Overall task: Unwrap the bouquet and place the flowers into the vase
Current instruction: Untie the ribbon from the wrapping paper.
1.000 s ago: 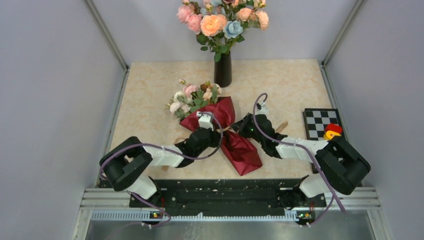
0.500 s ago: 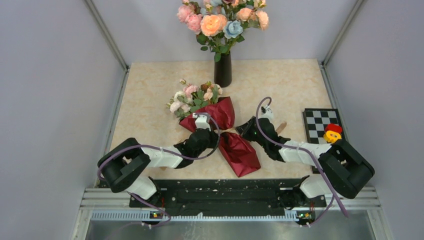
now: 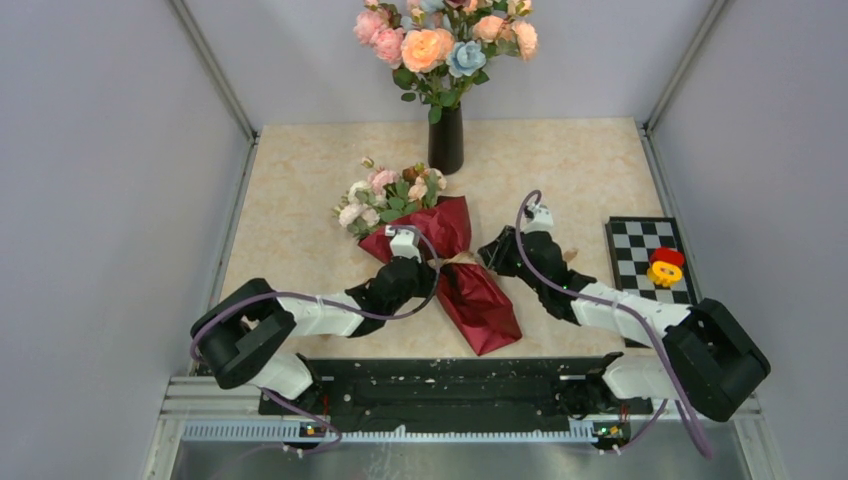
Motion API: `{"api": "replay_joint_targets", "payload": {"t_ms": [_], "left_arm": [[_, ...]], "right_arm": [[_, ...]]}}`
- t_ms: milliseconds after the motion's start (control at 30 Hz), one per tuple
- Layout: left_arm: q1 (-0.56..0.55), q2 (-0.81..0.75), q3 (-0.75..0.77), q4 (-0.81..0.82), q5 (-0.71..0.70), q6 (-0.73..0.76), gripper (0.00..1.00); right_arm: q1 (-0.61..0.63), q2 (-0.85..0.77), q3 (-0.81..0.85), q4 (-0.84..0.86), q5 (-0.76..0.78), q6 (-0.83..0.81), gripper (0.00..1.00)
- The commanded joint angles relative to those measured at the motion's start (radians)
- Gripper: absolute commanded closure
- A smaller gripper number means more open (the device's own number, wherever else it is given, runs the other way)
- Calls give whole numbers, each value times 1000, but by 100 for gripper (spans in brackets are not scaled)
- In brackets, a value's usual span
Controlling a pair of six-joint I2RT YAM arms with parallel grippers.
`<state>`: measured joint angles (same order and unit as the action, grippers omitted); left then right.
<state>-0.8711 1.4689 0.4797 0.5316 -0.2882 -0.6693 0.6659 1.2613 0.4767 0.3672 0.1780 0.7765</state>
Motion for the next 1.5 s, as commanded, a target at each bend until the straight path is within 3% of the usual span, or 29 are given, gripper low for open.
{"api": "replay_joint_targets", "payload": {"t_ms": [0,233,433,833,1100,1467], "left_arm": [[3,-41,0,-16,9,38,100],[3,-41,34,-33,37,39,100],[3,-42,36,-39,38,35,100],[3,-32,49,-48,43,34,100],[3,-33,49,-56,42,37,100],[3,-33,49,-65,43,41,100]], "right_arm": [[-14,-58,99,-116,-43,-234,63],[-16,-31,206,-214,-258,-455,49],[-15,41,274,-243,-304,-529,46],[31,159,325,-232,-297,-527,46],[46,184,337,-235,-219,-503,56],[46,197,339,-219,-183,-458,58]]}}
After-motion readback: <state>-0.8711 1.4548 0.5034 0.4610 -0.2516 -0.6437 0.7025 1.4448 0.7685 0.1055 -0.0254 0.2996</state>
